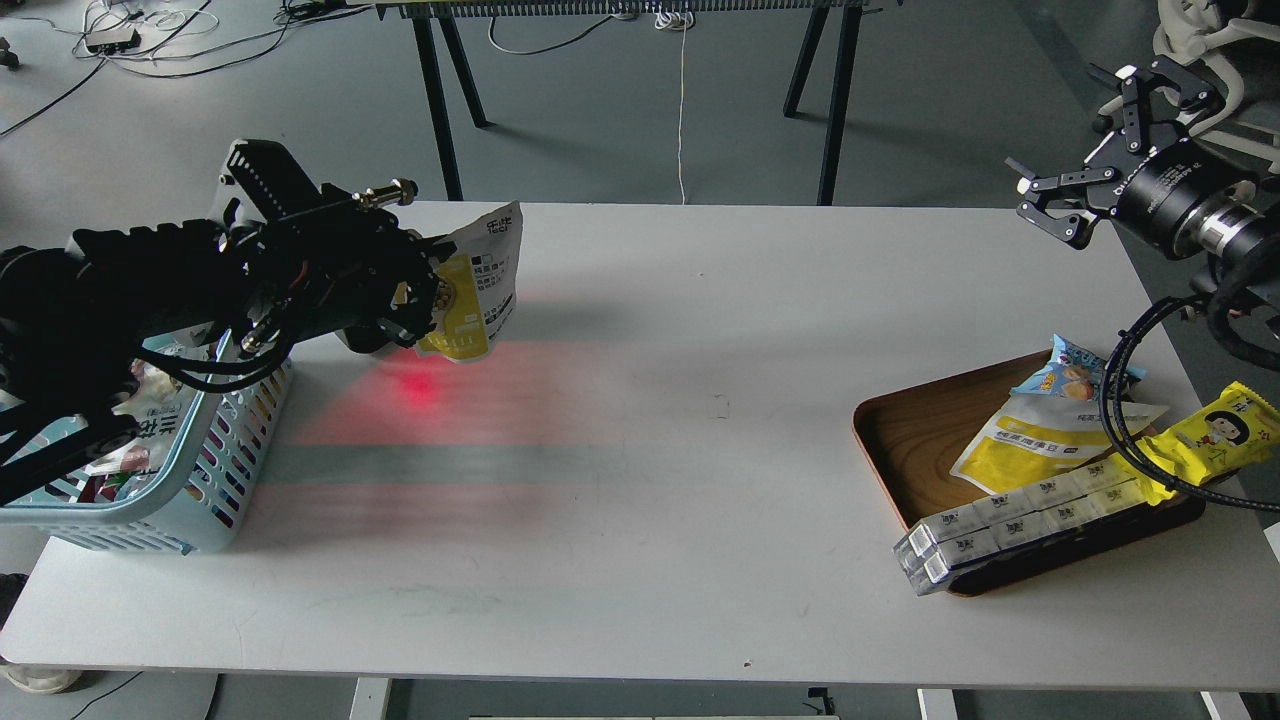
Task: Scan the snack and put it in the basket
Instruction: 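Lift the bag with the left gripper and pass it over the scanner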
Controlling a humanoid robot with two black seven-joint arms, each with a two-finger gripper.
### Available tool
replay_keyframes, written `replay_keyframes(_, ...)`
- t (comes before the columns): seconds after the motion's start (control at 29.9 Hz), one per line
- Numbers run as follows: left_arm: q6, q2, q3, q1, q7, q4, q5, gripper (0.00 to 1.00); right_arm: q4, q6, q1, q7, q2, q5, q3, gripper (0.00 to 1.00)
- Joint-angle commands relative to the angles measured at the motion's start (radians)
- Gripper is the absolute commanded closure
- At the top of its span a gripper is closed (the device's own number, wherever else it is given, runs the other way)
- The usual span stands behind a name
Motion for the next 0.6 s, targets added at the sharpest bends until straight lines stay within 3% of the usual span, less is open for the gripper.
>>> replay_keyframes(0.0,-0.017,-0.024,-0.001,-0.028,0.003,0.001,0.000,1.00,0.000,0.000,0.000,-0.001,0.000,0.000,0.001,0.03)
replay_keyframes(0.33,-0.017,-0.084,-0.004,-0.069,0.019,0.001,0.000,1.00,0.000,0.000,0.002,-0.001,-0.002,0.000,0.001,0.03)
replay_keyframes(0.5,-0.017,-0.084,-0.018,-0.066,0.071,0.001,-0.051,1.00,0.000,0.000,0.002,-0.001,-0.002,0.000,0.001,0.03)
replay_keyframes(0.57,-0.017,-0.079,-0.029,-0.061,0.111,0.001,-0.117,1.00,0.000,0.000,0.002,-0.001,-0.002,0.000,0.001,0.03)
